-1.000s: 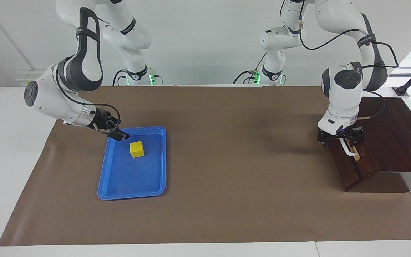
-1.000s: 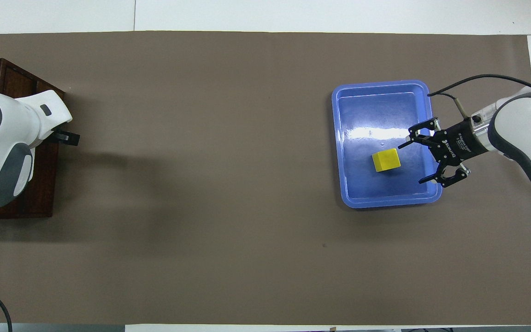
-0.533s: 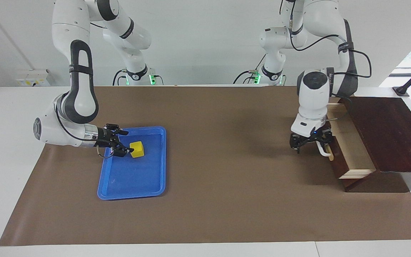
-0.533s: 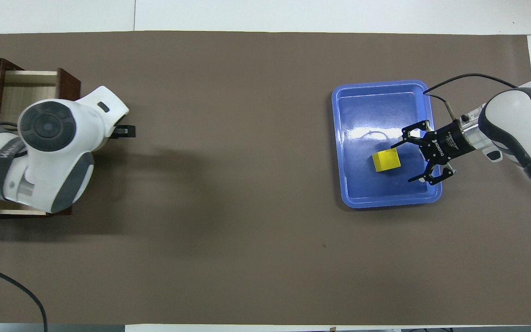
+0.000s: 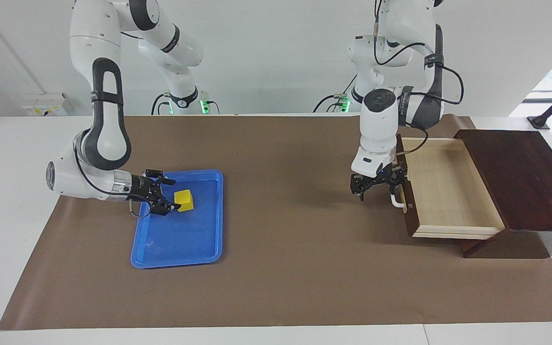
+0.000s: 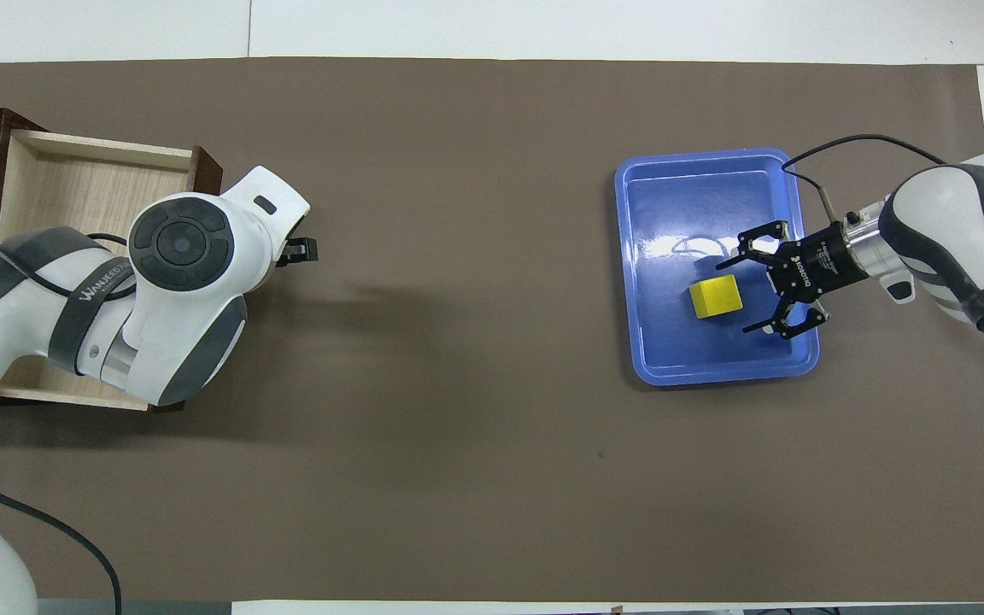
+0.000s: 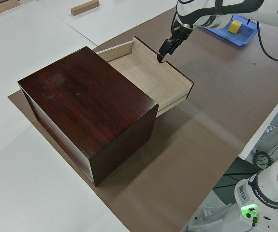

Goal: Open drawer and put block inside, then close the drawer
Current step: 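Close the right gripper on the yellow cube while the left gripper advances, then carry the cube with the right gripper while the left gripper approaches it, then grasp the cube with the left gripper and open the right gripper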

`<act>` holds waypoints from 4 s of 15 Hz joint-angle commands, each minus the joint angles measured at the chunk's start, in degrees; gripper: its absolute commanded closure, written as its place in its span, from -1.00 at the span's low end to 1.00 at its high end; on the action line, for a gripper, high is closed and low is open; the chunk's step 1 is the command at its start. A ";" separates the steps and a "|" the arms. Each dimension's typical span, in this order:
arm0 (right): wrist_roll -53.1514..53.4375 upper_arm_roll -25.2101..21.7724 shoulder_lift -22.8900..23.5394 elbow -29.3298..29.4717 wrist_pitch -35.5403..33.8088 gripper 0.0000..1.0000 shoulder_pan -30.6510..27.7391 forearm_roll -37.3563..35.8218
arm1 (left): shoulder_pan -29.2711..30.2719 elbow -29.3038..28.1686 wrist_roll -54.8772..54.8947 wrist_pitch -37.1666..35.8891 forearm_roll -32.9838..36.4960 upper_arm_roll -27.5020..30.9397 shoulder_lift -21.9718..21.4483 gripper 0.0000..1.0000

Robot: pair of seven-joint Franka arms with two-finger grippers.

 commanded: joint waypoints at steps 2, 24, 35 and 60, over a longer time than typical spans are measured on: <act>0.44 0.59 0.20 -1.00 1.31 -1.00 -0.33 1.50 | -1.09 18.71 -1.21 -19.89 -10.68 0.13 3.08 -1.00; 0.08 0.59 -0.06 -0.40 3.08 1.00 -0.07 0.62 | -6.89 11.03 -57.65 -14.23 -19.23 -0.49 -3.32 -1.00; 28.73 1.29 -3.84 15.34 2.02 1.00 17.58 5.45 | -3.46 11.90 -67.92 -13.35 -20.80 -0.31 -2.27 -1.00; 39.73 1.29 -3.93 16.04 15.82 1.00 30.69 10.11 | -15.51 25.27 -91.40 -12.30 -22.74 -0.31 9.34 0.99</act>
